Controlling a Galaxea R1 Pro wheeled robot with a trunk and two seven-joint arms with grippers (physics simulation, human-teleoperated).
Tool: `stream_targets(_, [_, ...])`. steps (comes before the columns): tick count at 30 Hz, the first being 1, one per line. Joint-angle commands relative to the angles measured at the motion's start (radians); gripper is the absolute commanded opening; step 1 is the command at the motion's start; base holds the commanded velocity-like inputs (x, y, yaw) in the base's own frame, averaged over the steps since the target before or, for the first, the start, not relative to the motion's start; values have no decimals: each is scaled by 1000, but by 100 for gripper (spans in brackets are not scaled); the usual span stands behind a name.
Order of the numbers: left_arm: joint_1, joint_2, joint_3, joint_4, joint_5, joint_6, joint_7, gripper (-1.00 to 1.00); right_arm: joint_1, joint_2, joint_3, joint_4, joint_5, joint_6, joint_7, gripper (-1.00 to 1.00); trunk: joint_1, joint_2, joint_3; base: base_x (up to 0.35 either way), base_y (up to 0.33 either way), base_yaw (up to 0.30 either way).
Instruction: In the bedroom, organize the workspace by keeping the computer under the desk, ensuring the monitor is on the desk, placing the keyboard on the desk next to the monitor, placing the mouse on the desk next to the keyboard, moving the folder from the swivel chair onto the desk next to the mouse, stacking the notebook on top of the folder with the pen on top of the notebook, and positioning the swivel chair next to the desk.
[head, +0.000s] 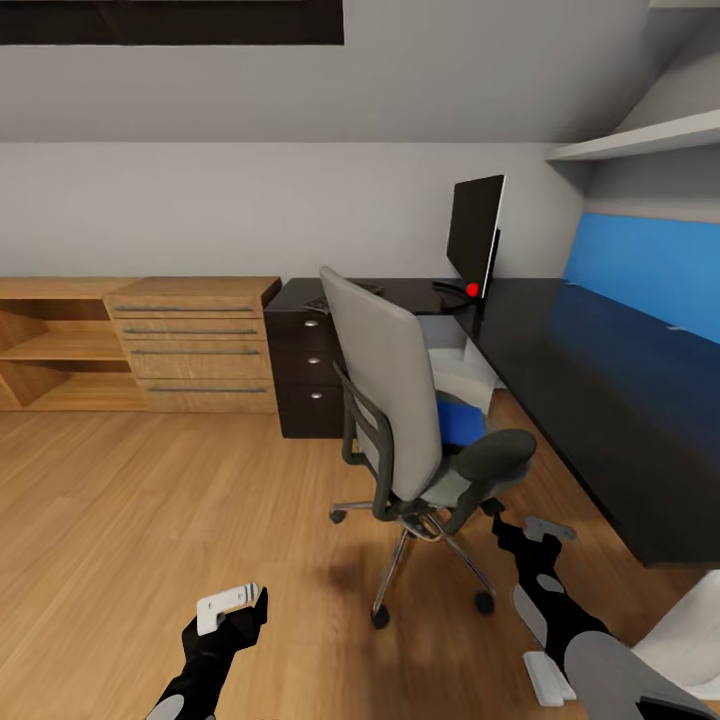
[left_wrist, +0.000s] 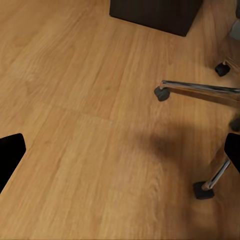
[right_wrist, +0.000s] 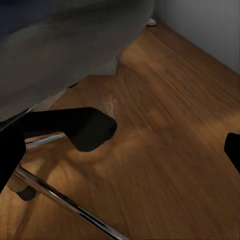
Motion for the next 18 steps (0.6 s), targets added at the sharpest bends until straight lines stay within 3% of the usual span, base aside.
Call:
stream_targets(1, [0, 0, -1, -2, 10, 5, 6, 100, 0, 3, 1, 1, -5, -4, -1, 100, 0, 0, -1, 20, 0, 194])
stream_targets(18, [0, 0, -1, -2, 10, 5, 6, 100, -1, 5, 2, 1, -5, -4, -1, 100, 0, 0, -1, 3, 0, 265])
